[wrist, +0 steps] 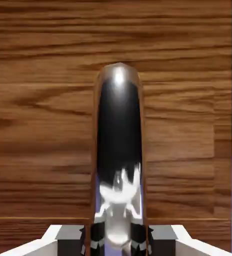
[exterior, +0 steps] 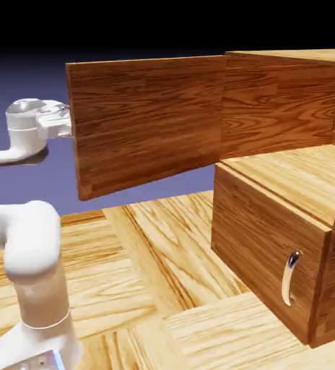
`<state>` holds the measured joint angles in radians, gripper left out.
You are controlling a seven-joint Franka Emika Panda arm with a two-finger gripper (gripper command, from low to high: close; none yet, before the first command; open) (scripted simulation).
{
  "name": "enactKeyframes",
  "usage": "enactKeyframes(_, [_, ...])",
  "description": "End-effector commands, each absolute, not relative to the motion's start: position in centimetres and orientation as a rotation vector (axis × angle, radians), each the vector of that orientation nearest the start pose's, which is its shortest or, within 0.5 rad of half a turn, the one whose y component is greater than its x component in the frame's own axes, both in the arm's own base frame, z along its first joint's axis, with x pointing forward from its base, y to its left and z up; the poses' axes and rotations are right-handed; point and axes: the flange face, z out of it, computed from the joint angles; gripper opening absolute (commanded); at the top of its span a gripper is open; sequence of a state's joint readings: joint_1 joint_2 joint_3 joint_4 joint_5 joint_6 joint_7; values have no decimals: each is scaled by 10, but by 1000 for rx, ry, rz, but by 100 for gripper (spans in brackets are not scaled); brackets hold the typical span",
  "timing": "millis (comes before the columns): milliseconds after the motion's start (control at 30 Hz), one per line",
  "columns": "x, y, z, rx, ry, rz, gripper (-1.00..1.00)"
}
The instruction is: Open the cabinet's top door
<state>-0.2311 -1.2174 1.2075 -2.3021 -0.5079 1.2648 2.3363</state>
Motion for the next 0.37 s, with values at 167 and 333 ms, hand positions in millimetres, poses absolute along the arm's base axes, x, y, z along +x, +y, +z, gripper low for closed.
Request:
enactKeyframes(167, [149,367,519,-1145,2360,-2479,-100])
enactKeyframes(333, [157,401,519,-1076,2454,-2496,-100])
